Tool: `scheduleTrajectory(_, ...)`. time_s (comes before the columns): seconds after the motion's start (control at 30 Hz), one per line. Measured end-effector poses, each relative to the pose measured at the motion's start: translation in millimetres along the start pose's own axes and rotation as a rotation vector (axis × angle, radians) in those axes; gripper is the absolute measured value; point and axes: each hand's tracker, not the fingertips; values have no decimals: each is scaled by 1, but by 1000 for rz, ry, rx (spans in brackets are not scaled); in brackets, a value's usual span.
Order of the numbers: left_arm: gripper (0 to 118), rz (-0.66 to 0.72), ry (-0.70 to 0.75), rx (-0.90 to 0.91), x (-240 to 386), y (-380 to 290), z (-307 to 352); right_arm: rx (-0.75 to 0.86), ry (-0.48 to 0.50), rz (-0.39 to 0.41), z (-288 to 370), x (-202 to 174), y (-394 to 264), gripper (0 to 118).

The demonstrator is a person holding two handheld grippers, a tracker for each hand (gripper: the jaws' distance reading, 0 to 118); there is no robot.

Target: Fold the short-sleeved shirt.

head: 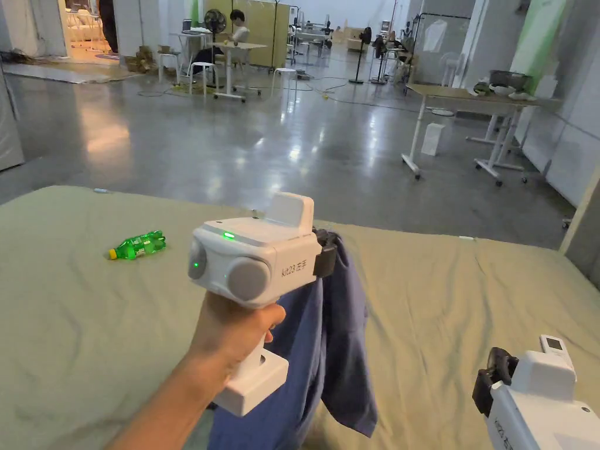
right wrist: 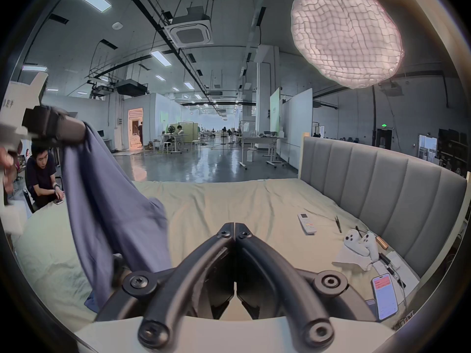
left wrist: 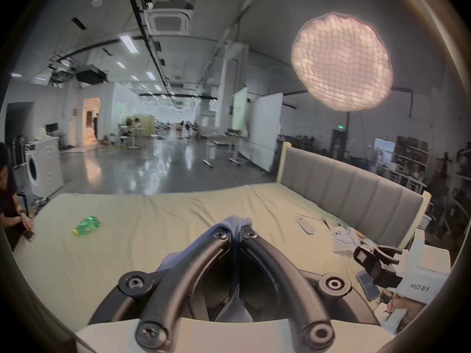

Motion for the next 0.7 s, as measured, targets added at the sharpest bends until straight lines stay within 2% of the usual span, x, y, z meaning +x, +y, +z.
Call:
scheduleTrajectory(0.2, 5, 38, -120, -162, 52, -70, -48, -24, -35, -16, 3, 22, -10, 0)
scheduleTrajectory(0.43, 7, 84, -125, -258, 69, -134, -62, -67, -36, -19, 0, 31, -25, 0)
scheduleTrajectory(0.47, 12, 90, -123, -266, 69, -138, -60, -72, -32, -20, 0, 30, -25, 0)
scheduleTrajectory(0.5, 23, 92, -122, -271, 67, -140, -58, -76, -29, -20, 0, 30, -25, 0)
scheduleTrajectory(0.6, 68, 101, -97, -238, 56, -138, -41, -78, -17, -16, 2, 27, -22, 0)
scheduleTrajectory(0.63, 73, 109, -87, -211, 51, -136, -34, -76, -12, -13, 2, 25, -20, 0)
scheduleTrajectory(0.7, 73, 126, -43, -149, 39, -126, -16, -68, -2, -7, 3, 22, -15, 0)
